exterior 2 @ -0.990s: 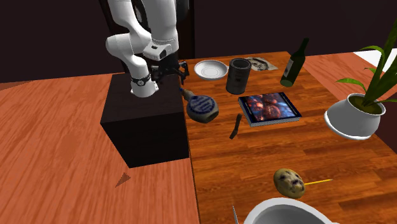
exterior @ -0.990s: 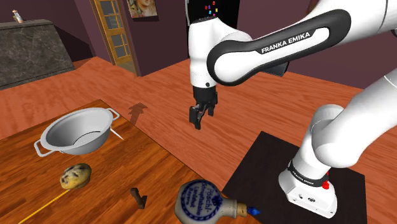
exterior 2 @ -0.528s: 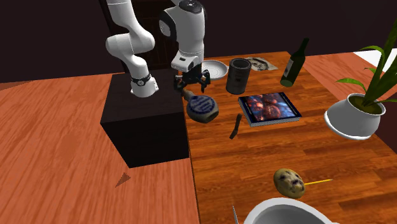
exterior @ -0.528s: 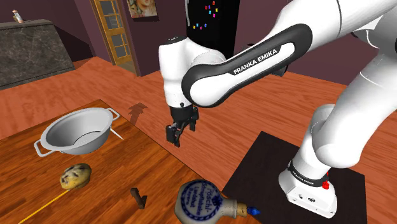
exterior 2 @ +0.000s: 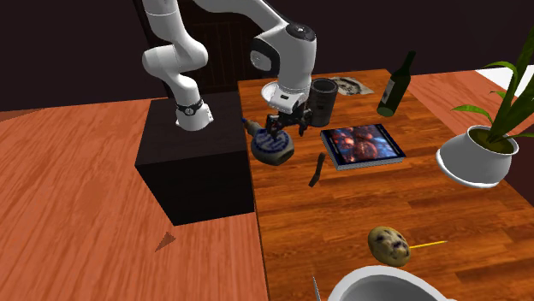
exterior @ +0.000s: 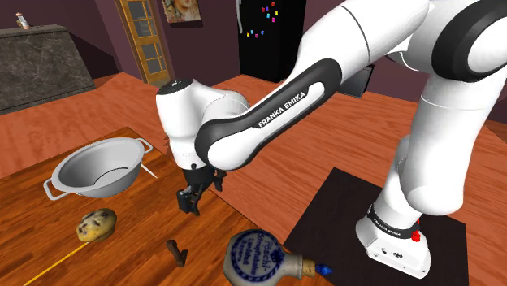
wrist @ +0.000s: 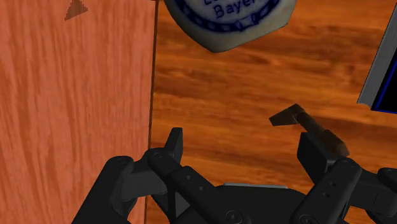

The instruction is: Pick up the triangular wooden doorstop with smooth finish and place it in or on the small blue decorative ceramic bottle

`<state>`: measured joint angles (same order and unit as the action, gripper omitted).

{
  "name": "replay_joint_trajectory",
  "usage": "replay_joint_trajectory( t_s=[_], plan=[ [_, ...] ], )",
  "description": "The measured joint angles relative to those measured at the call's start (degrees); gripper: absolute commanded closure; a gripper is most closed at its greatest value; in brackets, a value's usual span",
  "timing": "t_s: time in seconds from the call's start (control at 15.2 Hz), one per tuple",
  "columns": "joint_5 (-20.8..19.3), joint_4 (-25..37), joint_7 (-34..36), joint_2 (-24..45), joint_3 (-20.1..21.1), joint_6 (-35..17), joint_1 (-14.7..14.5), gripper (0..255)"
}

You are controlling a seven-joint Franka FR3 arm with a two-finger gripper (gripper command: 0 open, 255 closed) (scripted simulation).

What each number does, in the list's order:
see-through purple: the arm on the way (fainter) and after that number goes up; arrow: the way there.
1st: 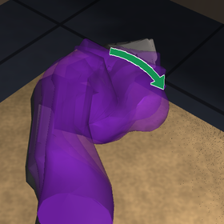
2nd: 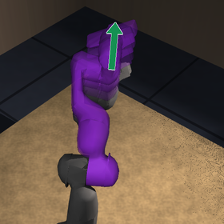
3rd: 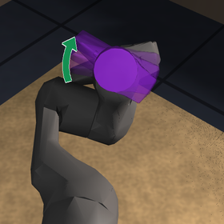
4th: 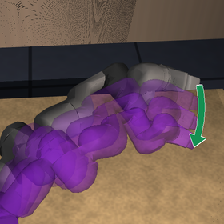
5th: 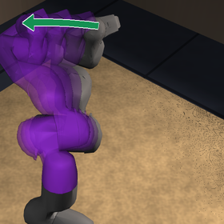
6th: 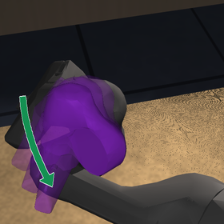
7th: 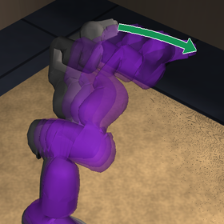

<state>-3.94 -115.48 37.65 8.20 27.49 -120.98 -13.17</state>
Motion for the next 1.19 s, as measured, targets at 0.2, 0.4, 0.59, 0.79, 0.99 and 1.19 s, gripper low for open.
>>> replay_joint_trajectory(
  t_s=[0.2, 0.4, 0.59, 0.79, 0.99, 1.19],
  plan=[
    [-3.6, 6.0, 4.2, 6.8, 0.3, 0.3, -2.7, 0],
    [-6.6, 11.9, 7.7, 12.9, 0.1, 1.0, -5.7, 0],
    [-9.7, 20.6, 10.5, 20.7, -0.7, 2.8, -9.5, 0],
    [-11.1, 24.2, 11.6, 24.4, -1.4, 2.9, -11.3, 0],
    [-11.7, 23.6, 12.1, 25.6, -1.7, 1.3, -11.7, 0],
    [-12.3, 23.2, 12.4, 26.9, -2.1, -0.2, -11.9, 0]
  ],
)
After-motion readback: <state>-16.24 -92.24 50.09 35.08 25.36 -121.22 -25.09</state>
